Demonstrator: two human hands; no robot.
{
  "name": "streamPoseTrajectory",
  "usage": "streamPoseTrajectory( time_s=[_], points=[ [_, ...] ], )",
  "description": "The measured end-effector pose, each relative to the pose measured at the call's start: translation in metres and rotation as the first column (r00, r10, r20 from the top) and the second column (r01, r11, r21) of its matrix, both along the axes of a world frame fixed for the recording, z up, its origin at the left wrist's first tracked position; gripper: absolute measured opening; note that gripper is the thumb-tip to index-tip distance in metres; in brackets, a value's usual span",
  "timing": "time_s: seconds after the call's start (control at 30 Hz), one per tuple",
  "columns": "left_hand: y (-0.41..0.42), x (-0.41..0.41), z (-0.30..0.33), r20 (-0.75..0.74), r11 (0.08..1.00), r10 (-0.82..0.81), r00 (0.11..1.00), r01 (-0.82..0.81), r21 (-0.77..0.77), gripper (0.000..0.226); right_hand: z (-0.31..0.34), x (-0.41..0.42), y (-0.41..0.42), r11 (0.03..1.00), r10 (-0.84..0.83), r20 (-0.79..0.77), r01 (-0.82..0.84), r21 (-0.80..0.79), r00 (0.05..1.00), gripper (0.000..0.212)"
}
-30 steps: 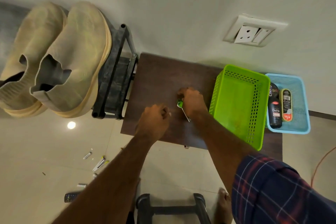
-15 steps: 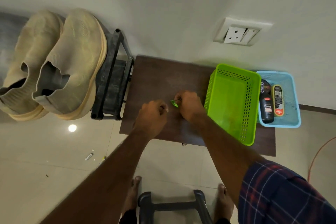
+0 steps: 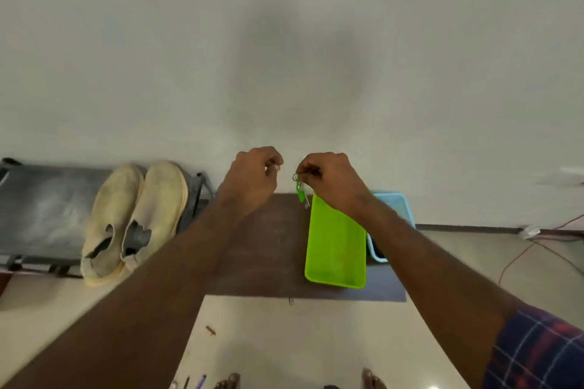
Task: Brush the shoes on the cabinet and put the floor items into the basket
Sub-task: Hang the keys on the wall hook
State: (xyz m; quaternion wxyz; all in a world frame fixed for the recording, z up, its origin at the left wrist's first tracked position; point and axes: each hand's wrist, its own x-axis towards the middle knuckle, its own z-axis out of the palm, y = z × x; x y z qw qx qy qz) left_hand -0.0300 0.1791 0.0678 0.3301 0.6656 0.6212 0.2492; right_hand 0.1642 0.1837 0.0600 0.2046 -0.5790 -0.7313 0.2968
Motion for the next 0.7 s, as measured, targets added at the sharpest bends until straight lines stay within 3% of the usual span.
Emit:
streamPoseTrajectory(
  time_s=[0.2,0.37,0.57,0.7],
  points=[
    [0.035,0.044,0.173,-0.06,0.983,-0.074,0.995,0.083,0.165,0.028,0.173,0.049,0.008,0.985,-0.045,-0.034,0.05,0.165,0.998,0.006],
    [0.055,0.093,0.302,-0.102,0.902,-0.171,0.98,0.197,0.385,0.023,0.303,0.089,0.013,0.934,-0.096,-0.022,0.098,0.345,0.995,0.018],
    [0.063,0.155,0.416,-0.128,0.777,-0.24,0.962,0.269,0.569,0.027,0.428,0.136,0.012,0.815,-0.207,-0.032,0.191,0.547,0.978,0.02],
    [0.066,0.185,0.463,-0.173,0.728,-0.255,0.951,0.307,0.613,0.031,0.489,0.163,0.007,0.688,-0.295,-0.077,0.268,0.674,0.952,0.019]
  ],
)
